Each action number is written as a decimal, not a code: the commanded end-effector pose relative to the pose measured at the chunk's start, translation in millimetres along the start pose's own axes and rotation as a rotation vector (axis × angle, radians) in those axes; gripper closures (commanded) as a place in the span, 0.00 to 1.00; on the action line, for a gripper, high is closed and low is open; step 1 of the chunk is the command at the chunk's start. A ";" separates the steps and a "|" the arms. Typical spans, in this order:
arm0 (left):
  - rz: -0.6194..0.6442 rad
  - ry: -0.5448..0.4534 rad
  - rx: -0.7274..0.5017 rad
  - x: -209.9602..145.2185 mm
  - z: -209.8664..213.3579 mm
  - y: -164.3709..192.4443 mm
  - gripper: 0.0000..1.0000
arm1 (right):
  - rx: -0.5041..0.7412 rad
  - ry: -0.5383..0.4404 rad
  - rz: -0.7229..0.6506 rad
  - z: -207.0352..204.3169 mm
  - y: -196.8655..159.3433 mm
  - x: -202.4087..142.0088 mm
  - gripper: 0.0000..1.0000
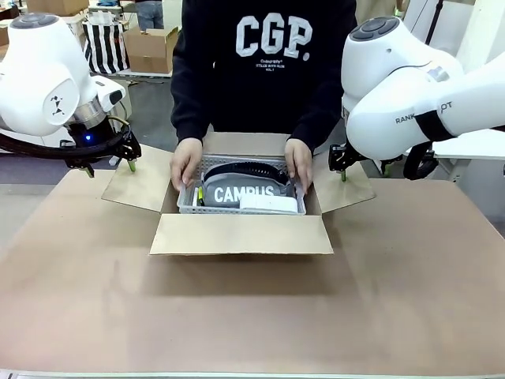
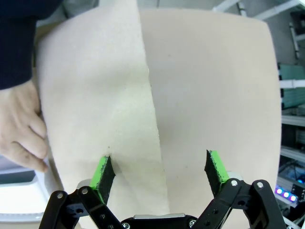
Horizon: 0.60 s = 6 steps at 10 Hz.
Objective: Pack the gift set into the box.
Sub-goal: Lift both hands away from the flaps of the Package Box.
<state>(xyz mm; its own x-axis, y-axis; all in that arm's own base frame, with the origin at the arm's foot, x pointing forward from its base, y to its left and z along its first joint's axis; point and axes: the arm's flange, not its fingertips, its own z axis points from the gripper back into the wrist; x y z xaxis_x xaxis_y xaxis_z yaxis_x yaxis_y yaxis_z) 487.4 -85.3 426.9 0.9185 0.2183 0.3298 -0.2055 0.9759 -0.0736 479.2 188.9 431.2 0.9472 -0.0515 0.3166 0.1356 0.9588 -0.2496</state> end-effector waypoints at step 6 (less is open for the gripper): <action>0.014 -0.010 0.021 -1.2 1.4 -2.3 0.00 | 0.004 -0.007 -0.001 0.8 -1.1 -0.7 0.00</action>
<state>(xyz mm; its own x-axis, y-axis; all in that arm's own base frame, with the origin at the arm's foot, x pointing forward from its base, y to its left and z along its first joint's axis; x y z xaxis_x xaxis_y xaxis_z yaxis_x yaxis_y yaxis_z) 487.4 -85.3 426.9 0.9185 0.2183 0.3298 -0.2055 0.9759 -0.0736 479.2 188.9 431.2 0.9472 -0.0515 0.3166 0.1356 0.9588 -0.2496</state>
